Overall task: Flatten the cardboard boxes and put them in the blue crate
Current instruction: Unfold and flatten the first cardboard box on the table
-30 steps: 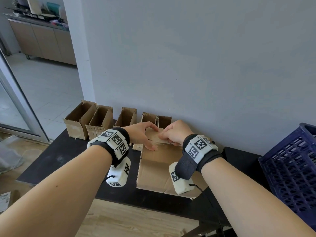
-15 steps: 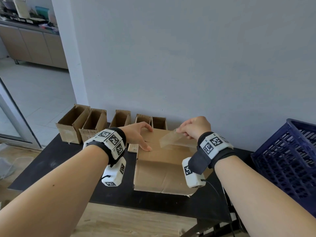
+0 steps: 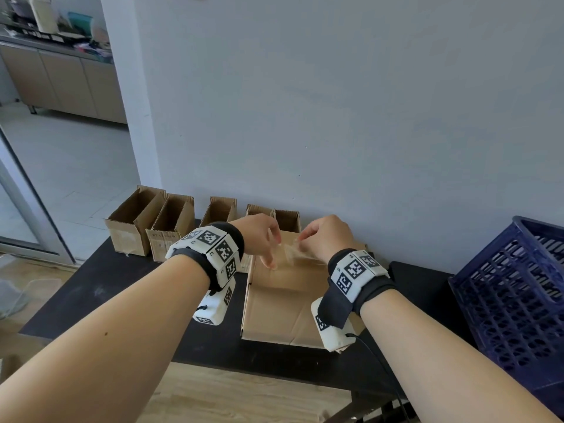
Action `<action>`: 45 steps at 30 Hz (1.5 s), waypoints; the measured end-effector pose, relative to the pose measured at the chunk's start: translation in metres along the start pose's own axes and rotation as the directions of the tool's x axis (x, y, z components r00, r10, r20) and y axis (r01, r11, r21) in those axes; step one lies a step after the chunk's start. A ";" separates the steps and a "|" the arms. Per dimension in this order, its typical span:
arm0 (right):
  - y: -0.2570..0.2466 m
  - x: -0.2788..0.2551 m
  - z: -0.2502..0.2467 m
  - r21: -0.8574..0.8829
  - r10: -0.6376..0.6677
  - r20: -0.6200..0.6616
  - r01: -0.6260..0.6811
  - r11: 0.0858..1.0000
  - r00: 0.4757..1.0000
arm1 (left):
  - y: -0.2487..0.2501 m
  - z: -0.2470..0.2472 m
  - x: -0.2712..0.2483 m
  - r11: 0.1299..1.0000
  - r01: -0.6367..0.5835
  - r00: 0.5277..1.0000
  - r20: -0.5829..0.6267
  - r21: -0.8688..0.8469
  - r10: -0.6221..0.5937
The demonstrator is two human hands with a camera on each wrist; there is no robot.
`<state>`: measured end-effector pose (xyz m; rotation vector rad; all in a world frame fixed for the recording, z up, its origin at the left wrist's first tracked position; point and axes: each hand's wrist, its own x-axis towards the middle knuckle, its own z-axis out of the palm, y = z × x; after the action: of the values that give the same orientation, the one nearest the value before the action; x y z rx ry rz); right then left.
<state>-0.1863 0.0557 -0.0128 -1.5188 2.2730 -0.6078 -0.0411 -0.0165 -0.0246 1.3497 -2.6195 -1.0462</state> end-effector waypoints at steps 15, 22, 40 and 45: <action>-0.005 -0.001 0.018 -0.113 -0.080 0.083 0.089 0.990 0.993 | 0.000 0.001 0.000 0.998 0.042 0.999 0.009 -0.039 -0.042; -0.001 -0.001 0.010 0.095 0.006 0.118 -0.018 0.995 0.993 | 0.016 0.004 0.000 1.000 0.001 0.999 0.034 -0.025 0.000; 0.059 0.002 -0.044 0.191 0.153 -0.021 -0.146 0.971 0.988 | 0.033 0.015 0.009 0.995 0.089 0.992 0.089 0.038 -0.092; 0.054 0.002 -0.040 0.116 0.100 -0.100 -0.088 0.989 0.990 | 0.035 0.016 0.008 0.997 0.067 0.994 0.078 0.040 -0.070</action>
<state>-0.2490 0.0788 -0.0075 -1.3485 2.3309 -0.7914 -0.0755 0.0009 -0.0197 1.4455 -2.6799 -1.0872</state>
